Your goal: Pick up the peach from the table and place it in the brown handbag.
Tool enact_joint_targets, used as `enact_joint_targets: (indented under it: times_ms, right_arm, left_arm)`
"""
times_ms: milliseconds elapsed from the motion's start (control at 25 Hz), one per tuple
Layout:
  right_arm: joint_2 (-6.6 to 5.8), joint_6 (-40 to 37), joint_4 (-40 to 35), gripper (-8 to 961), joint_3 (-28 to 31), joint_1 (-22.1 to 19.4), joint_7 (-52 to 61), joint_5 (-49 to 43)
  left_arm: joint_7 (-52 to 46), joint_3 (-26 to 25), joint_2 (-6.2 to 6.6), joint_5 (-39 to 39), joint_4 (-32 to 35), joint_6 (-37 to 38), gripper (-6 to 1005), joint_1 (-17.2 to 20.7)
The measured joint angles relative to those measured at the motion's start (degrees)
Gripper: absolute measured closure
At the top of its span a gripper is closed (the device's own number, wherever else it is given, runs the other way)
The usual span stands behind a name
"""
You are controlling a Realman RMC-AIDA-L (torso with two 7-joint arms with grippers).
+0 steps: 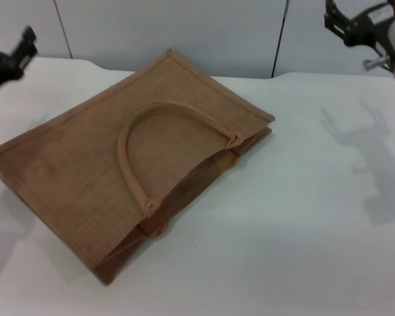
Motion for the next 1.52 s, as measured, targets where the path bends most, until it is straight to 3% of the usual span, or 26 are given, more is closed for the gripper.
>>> enact_joint_targets:
  times_ms: [160, 280, 560, 1520]
  right_arm:
    - [0.03, -8.23, 5.06, 81, -2.77, -0.02, 4.73, 0.01]
    - [0.07, -14.35, 9.36, 81, -5.57, 0.0, 7.32, 0.0]
    - [0.15, -16.18, 16.63, 82, -6.89, 1.48, 8.61, 0.0]
    - [0.17, -15.77, 22.73, 82, -7.94, 4.74, 11.4, 0.0]
  left_arm:
    - [11.83, -0.28, 0.23, -6.31, -9.47, -1.29, 227, -1.78]
    - [14.57, -0.46, 0.29, -8.72, -13.52, -3.24, 227, -2.23]
    - [18.48, -0.68, 0.28, -9.74, -19.67, -3.59, 227, -4.41]
    - [18.8, -0.43, 0.43, -9.46, -21.73, -0.19, 227, -6.02]
